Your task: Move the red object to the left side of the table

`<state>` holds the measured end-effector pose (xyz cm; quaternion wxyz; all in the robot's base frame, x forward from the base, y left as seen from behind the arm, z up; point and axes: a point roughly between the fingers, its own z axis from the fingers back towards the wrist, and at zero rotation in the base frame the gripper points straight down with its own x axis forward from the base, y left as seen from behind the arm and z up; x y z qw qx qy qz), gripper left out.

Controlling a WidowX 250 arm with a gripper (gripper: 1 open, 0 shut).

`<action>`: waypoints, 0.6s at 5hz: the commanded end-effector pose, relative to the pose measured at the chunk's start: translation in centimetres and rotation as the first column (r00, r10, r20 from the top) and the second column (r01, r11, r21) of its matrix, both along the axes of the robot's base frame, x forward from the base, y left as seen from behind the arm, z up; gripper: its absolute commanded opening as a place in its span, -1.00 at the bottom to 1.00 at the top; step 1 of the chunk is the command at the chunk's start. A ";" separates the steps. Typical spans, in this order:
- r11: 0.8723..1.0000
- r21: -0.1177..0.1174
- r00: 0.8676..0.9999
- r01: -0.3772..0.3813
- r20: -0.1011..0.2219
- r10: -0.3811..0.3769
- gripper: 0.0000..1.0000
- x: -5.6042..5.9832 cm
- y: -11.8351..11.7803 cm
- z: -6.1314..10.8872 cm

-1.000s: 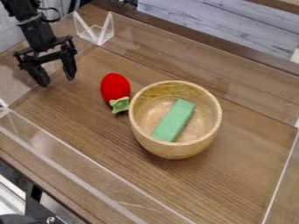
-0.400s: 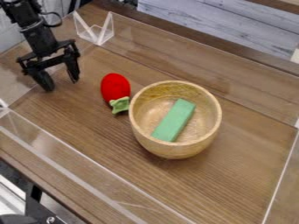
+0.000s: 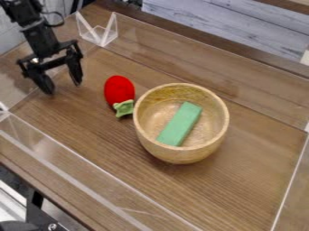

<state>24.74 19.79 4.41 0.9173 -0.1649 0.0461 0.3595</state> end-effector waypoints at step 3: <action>0.998 0.051 0.995 -0.038 0.089 0.034 1.00 1.5 -1.8 4.9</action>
